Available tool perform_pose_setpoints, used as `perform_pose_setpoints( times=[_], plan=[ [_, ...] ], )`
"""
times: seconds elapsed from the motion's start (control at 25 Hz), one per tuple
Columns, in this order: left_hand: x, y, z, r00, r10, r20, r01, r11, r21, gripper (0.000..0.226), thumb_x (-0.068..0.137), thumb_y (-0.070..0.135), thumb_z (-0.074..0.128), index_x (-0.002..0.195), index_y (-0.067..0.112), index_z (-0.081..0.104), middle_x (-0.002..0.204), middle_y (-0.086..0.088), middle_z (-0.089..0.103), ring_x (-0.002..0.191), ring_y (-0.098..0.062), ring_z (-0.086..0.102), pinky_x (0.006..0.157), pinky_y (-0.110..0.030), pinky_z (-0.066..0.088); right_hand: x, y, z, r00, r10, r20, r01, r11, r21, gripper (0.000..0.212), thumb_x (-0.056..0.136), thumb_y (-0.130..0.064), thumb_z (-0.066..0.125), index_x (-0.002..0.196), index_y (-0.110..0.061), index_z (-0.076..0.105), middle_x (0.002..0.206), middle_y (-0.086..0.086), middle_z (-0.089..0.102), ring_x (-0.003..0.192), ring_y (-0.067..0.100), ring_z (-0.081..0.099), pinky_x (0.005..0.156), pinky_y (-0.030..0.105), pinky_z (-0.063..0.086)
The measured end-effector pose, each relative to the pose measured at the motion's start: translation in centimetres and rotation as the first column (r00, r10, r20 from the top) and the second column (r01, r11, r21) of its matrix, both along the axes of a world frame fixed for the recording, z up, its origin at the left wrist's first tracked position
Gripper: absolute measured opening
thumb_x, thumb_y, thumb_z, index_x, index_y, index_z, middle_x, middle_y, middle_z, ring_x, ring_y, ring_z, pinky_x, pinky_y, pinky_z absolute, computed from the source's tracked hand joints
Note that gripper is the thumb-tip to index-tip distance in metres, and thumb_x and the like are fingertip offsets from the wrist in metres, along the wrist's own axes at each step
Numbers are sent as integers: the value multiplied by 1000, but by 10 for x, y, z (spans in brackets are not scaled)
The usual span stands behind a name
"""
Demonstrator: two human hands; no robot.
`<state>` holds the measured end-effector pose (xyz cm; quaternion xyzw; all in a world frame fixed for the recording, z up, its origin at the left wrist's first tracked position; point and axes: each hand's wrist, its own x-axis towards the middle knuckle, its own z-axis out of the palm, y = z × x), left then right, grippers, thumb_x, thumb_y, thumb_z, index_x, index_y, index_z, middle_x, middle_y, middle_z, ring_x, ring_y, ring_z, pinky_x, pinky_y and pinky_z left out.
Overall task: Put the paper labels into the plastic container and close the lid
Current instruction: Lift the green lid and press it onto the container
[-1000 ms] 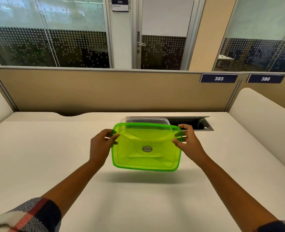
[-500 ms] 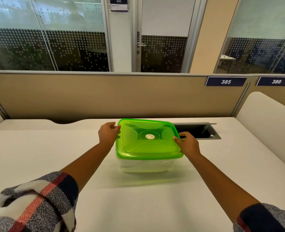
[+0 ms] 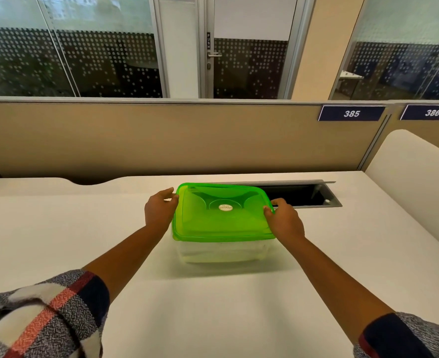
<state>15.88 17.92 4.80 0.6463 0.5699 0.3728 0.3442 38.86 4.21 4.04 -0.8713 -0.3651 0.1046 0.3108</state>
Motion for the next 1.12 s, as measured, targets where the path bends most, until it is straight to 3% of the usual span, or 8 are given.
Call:
perform_pose_setpoints(
  times=[0.2,0.36,0.52,0.64,0.72,0.92,1.12],
  plan=[
    [-2,0,-8,996,-71,-58,70,997,-31,36,91,16,53,126,5,57,129,-14,61,116,-30,58,103,-37,38,-12,-1,0,990,-26,138,36,997,-69,38,94,-35,45,123,-11,48,123,16,55,108,38,57,81,39,47],
    [0,-3,-13,987,-87,-137,87,996,-4,36,96,18,45,128,7,55,134,-15,56,126,-31,49,105,-37,36,-25,-4,-10,972,-25,234,43,997,-69,39,96,-35,38,124,-9,42,119,19,56,100,39,61,74,38,46],
    [9,-10,-16,973,3,-232,3,1000,23,37,98,23,35,124,10,57,125,-21,58,112,-40,55,91,-41,44,-28,-4,-14,976,-52,213,69,995,-73,42,96,-36,34,130,-12,38,116,19,59,96,40,63,71,36,46],
    [11,-11,-16,946,86,-313,-142,977,-161,52,97,41,26,118,1,52,122,-25,56,112,-42,53,92,-43,42,-27,-3,-15,983,-57,176,74,993,-93,44,97,-38,32,132,-12,37,116,19,60,97,40,62,72,36,45],
    [10,-10,-16,935,48,-351,-134,965,-227,58,97,44,21,119,0,50,125,-25,56,116,-40,51,95,-43,40,-25,-3,-15,990,-64,127,78,991,-105,45,97,-39,31,131,-11,37,115,20,61,99,40,62,75,38,46],
    [8,-3,-15,915,-47,-402,-39,978,-203,55,99,37,18,118,-1,53,126,-25,56,117,-40,51,96,-41,40,-24,-2,-15,997,-33,72,41,993,-114,44,98,-40,29,126,-8,37,110,22,65,98,40,62,73,37,43],
    [4,-9,-26,906,-53,-421,21,997,-78,36,99,14,28,126,-1,46,120,-27,58,108,-41,56,87,-41,46,-22,-3,-16,999,-48,23,50,992,-113,46,97,-42,30,126,-7,37,111,23,65,100,40,61,69,35,34]
  ],
)
